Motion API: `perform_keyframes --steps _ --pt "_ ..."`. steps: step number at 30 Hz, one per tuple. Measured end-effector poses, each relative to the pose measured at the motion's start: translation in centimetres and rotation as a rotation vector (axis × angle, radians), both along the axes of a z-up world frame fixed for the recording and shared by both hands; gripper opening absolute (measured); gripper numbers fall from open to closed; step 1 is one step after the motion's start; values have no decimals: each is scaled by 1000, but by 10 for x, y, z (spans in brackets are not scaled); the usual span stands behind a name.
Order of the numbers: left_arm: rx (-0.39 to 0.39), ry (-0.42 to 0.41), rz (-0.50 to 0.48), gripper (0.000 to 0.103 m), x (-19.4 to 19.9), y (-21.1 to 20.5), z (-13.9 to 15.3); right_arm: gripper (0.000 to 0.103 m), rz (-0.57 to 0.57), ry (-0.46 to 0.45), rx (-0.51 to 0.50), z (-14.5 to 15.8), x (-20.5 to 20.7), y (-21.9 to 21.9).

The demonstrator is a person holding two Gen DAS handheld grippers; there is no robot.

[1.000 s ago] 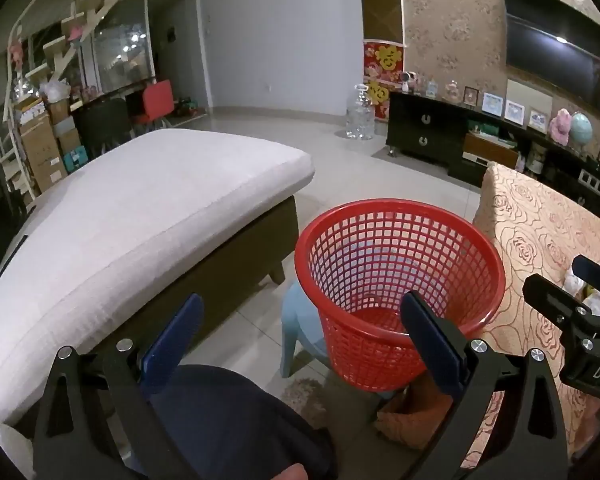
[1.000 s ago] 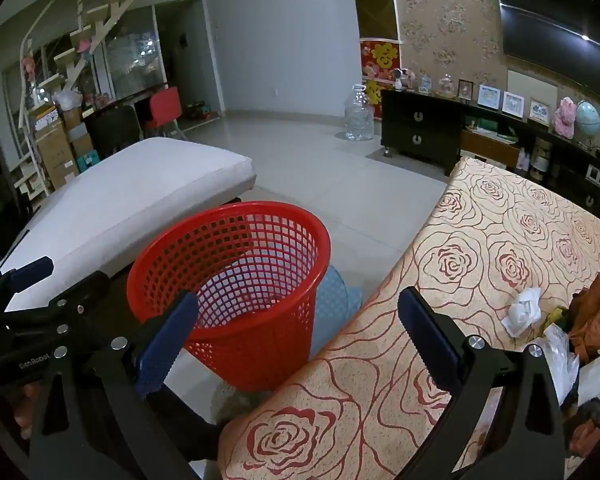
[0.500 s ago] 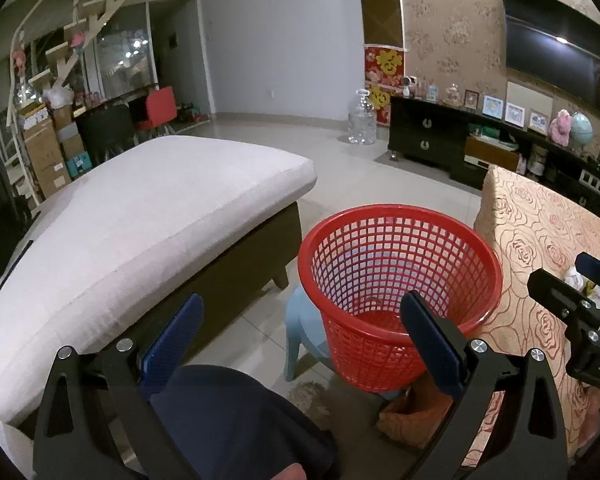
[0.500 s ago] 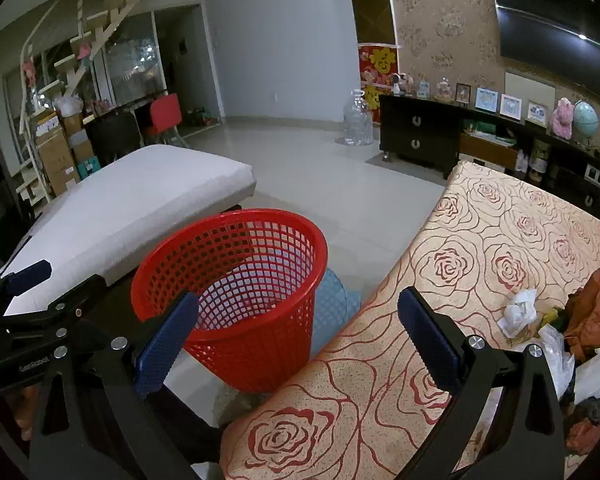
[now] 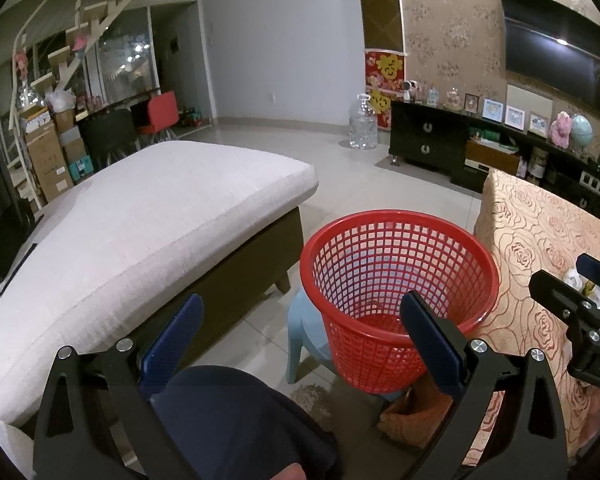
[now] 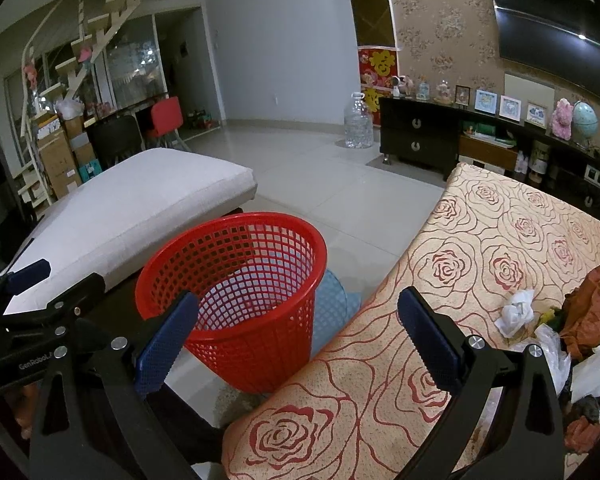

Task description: Collect trash

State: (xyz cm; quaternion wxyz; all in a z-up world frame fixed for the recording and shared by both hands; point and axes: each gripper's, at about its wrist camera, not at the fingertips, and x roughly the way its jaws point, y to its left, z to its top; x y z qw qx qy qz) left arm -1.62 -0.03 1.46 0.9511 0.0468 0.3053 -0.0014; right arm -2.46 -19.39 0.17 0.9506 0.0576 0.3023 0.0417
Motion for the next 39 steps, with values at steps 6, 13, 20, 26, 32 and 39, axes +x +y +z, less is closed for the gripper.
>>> perform_keyframes --steps 6,13,20,26,32,39 --pt "-9 -11 4 95 -2 3 2 97 0 -3 -6 0 -1 -1" --pt "-14 -22 6 95 -4 4 5 97 3 -22 -23 4 -4 1" --pt "-14 -29 5 95 -7 4 6 97 4 -27 -29 4 -6 2" --pt "-14 -30 4 95 -8 3 7 97 3 -28 -29 5 -7 1" --pt "-14 -31 4 95 -8 3 7 97 4 -29 -30 4 -7 1" --pt "-14 -30 4 95 -8 3 7 97 6 -27 -32 4 -10 1"
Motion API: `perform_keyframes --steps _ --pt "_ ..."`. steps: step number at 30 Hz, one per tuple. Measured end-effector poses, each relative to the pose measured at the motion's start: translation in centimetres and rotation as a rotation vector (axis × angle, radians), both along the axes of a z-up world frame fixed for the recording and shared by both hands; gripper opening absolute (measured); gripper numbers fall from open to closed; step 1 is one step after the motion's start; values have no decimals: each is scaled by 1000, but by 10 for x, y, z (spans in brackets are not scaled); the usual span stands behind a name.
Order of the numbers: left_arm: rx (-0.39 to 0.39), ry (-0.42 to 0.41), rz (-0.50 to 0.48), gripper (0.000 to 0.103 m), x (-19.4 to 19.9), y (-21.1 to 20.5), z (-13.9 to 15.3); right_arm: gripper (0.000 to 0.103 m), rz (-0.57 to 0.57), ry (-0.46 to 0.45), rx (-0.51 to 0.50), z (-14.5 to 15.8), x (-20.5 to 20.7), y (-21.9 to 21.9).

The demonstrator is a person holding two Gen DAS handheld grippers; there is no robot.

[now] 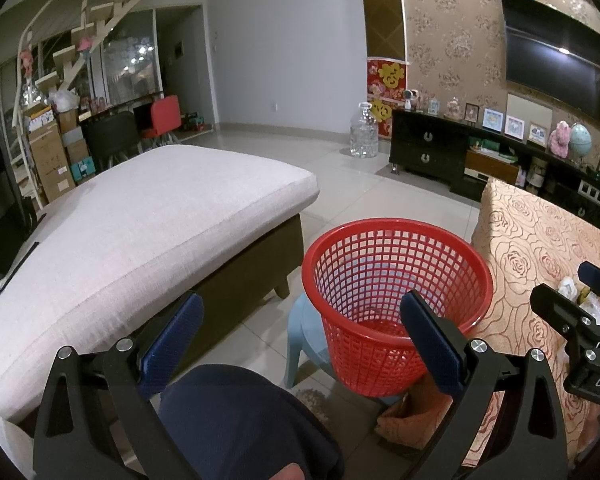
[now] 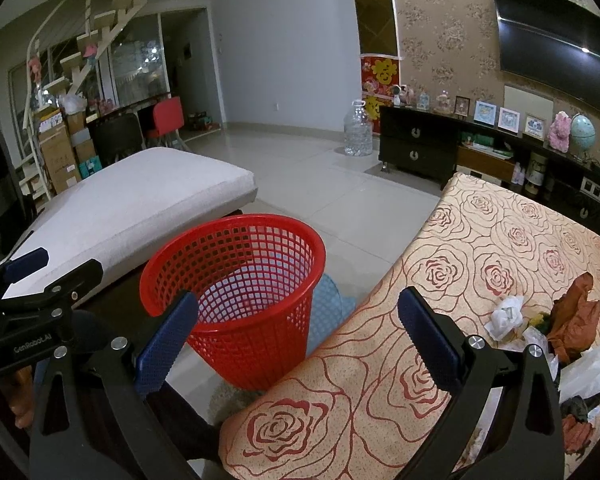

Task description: Collect trash

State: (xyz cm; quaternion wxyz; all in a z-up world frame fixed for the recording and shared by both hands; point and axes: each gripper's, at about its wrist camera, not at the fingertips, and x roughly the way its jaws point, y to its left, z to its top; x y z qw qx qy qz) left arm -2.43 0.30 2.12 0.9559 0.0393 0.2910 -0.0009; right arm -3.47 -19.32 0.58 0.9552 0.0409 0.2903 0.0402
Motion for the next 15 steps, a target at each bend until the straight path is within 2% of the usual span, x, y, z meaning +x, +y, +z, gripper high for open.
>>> perform_keyframes --steps 15 --pt "1 5 0 95 -2 -1 -2 97 1 2 -3 0 -1 1"
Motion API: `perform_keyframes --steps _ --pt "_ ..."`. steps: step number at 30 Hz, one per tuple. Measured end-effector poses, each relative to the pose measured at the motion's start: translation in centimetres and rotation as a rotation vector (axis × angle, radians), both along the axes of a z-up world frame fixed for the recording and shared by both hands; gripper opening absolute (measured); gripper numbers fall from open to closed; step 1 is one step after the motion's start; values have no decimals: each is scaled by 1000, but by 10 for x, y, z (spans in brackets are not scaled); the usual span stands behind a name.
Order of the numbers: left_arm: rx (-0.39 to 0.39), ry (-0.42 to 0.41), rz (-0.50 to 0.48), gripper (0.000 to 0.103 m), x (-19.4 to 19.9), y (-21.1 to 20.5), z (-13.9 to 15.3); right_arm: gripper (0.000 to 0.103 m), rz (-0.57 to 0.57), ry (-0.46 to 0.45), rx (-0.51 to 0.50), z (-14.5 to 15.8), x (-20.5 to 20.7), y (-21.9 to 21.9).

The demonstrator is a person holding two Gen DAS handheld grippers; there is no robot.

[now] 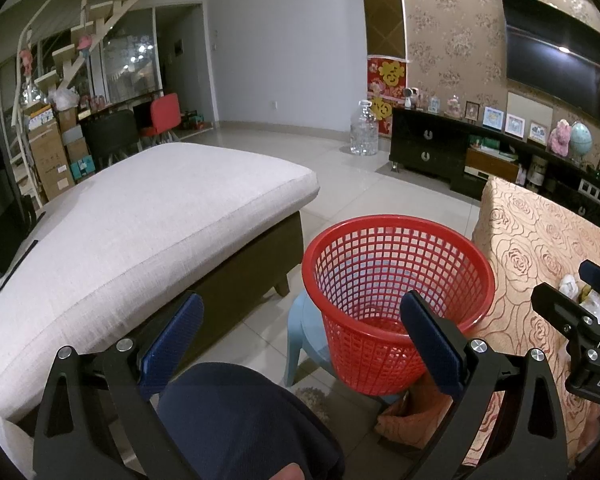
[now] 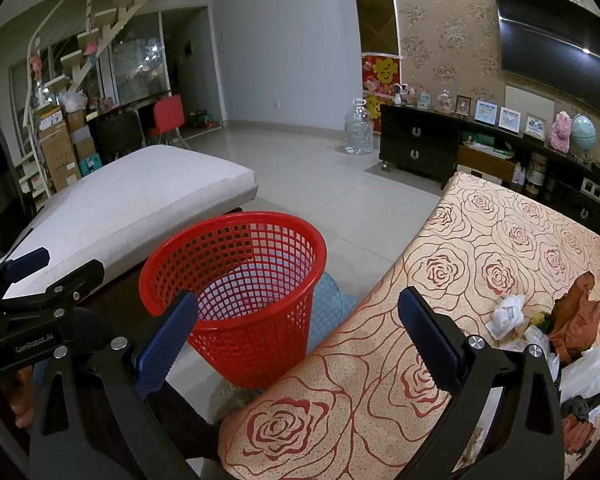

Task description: Collect trash

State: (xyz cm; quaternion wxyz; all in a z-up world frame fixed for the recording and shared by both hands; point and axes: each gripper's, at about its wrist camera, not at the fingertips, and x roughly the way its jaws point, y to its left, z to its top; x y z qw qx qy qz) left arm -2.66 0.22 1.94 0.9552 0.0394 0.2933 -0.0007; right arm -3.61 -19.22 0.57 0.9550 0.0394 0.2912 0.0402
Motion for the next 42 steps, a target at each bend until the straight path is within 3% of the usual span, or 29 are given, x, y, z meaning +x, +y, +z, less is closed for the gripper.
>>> perform_keyframes --steps 14,23,29,35,42 --pt "1 14 -21 95 0 -4 -7 97 -19 9 4 -3 0 -8" --pt "2 36 -125 95 -3 -31 -13 97 -104 14 -26 -3 -13 -37" --pt "-5 54 -237 95 -5 -62 -14 97 -243 11 -36 7 -38 -89" --pt "3 83 -357 95 -11 -103 -23 97 -426 26 43 6 -73 -161" --pt "48 116 -534 95 -22 -166 -38 97 -583 41 98 -4 -102 -212"
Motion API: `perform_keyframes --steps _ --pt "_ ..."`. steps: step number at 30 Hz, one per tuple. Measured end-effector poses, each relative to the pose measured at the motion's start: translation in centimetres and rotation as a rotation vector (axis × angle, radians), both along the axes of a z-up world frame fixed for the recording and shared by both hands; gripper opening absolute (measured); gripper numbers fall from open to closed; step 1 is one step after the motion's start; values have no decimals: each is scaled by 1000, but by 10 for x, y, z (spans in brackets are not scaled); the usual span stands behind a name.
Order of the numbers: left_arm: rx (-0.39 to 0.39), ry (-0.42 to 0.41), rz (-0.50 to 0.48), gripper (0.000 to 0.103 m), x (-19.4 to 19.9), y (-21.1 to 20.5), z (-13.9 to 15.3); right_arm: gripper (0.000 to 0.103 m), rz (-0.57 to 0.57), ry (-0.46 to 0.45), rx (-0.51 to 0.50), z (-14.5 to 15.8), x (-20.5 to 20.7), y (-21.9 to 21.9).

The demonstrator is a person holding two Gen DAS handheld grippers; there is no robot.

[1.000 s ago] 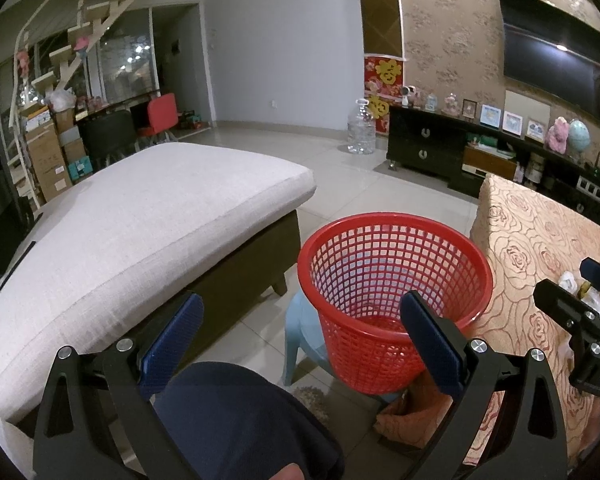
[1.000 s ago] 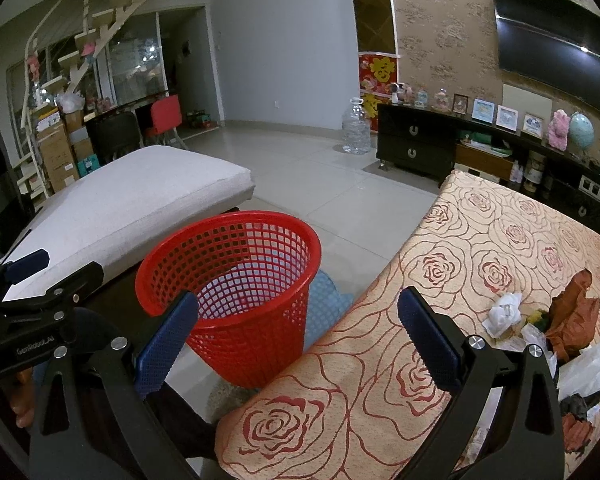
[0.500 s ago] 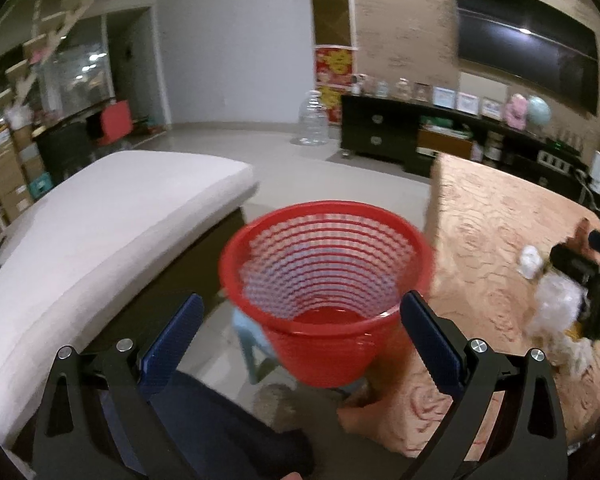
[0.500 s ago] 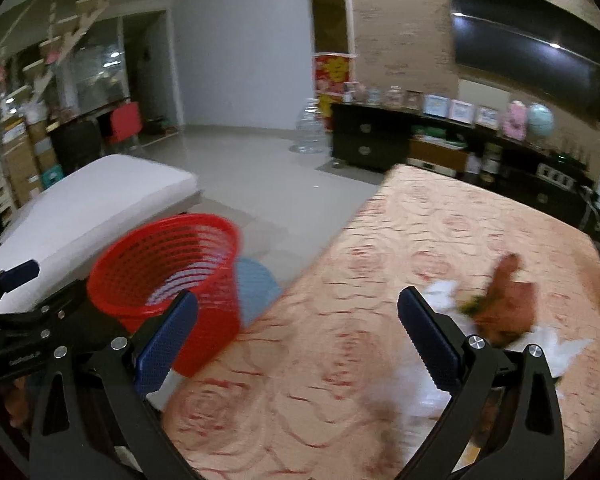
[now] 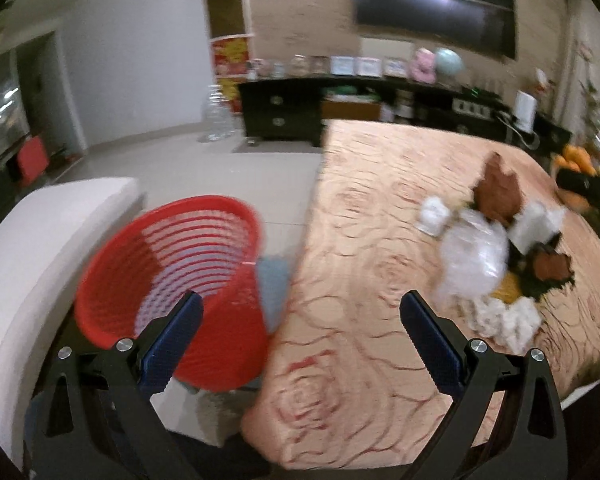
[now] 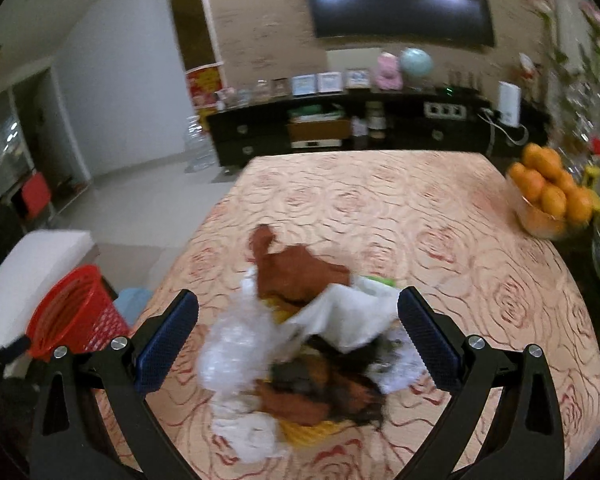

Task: Collect trash
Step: 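Move both tools over the trash pile on the table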

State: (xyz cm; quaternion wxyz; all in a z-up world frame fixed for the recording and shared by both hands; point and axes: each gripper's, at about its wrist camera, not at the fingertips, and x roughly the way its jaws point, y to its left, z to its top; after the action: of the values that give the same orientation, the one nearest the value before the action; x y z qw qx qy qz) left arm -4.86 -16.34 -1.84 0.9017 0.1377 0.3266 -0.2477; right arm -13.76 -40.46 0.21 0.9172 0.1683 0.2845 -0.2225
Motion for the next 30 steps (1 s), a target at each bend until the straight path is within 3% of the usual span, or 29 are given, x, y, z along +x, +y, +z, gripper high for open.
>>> perform_keyframes --steps 8,18,20,22,24,27,30 --pt "11 62 -188 95 -3 -73 -15 97 -57 -5 32 -7 -12 -23" --pt "7 219 -342 95 13 -138 -44 97 -102 -4 73 -10 -25 -37" --pt "3 235 -357 88 15 -143 -50 97 -110 -3 84 -12 -26 -40" --pt "4 266 -378 60 19 -147 -58 97 -114 0 93 -13 -26 -42" --pt "-5 293 -383 48 22 -148 -63 97 -115 5 97 -16 -25 -44" --pt "-31 290 -389 40 23 -143 -62 97 -111 11 116 -20 -24 -47" --pt "-43 260 -384 39 22 -134 -55 97 -111 8 144 -23 -24 -51"
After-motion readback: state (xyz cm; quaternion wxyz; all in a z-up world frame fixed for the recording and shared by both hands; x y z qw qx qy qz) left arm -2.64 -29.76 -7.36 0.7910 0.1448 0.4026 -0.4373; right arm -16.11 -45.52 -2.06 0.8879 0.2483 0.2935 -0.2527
